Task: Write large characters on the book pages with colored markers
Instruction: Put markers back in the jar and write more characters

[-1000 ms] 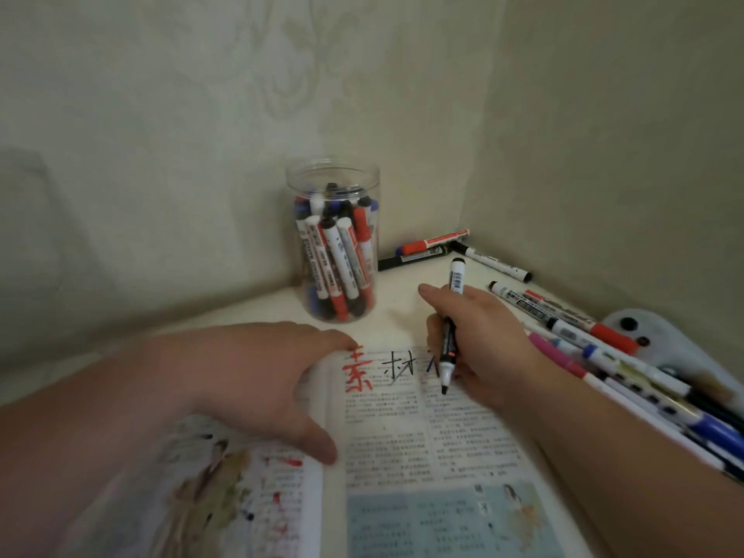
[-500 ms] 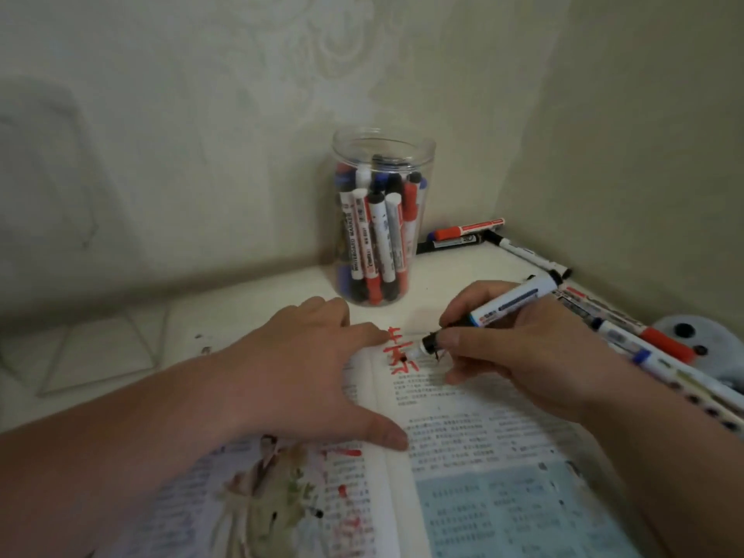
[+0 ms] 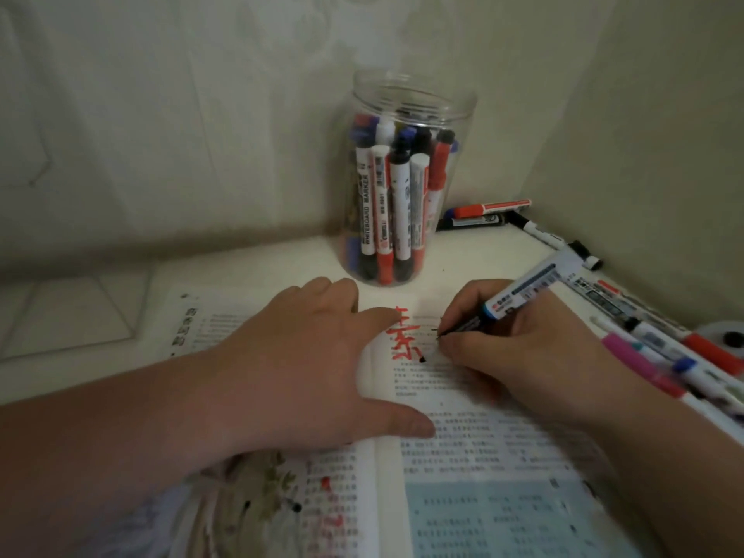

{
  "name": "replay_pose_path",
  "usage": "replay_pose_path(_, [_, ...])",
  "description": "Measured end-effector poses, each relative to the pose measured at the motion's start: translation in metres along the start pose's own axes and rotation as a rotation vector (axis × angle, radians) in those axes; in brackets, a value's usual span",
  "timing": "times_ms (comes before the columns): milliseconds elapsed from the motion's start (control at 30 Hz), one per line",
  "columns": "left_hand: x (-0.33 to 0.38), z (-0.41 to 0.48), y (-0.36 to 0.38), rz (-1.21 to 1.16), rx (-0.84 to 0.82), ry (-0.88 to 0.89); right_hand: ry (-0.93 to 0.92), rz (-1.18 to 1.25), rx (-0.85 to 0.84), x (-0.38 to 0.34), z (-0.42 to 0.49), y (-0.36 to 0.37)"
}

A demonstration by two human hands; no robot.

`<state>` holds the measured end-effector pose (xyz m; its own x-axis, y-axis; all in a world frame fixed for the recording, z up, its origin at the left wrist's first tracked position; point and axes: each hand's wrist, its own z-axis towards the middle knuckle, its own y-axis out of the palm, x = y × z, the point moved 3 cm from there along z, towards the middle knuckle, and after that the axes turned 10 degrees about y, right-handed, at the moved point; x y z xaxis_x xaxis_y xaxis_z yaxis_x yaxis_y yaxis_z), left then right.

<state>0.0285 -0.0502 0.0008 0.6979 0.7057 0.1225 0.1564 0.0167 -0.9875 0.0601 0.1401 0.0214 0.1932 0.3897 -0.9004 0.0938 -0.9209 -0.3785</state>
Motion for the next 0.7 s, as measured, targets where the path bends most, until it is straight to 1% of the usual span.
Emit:
replay_pose_path(200, [0.000, -0.002, 0.000, 0.033, 0.017, 0.034, -0.020, -0.019, -0.048, 0.002, -0.005, 0.009])
replay_pose_path(533, [-0.001, -0.003, -0.001, 0.021, 0.007, 0.047, -0.024, -0.123, -0.003, 0.000, -0.005, 0.013])
replay_pose_path(633, [-0.001, -0.002, -0.001, 0.015, 0.005, 0.043, -0.004, -0.165, -0.096, -0.005, -0.010, 0.015])
replay_pose_path(700, [-0.001, -0.002, -0.001, 0.014, 0.011, 0.044, 0.016, -0.149, -0.147, -0.007, -0.012, 0.016])
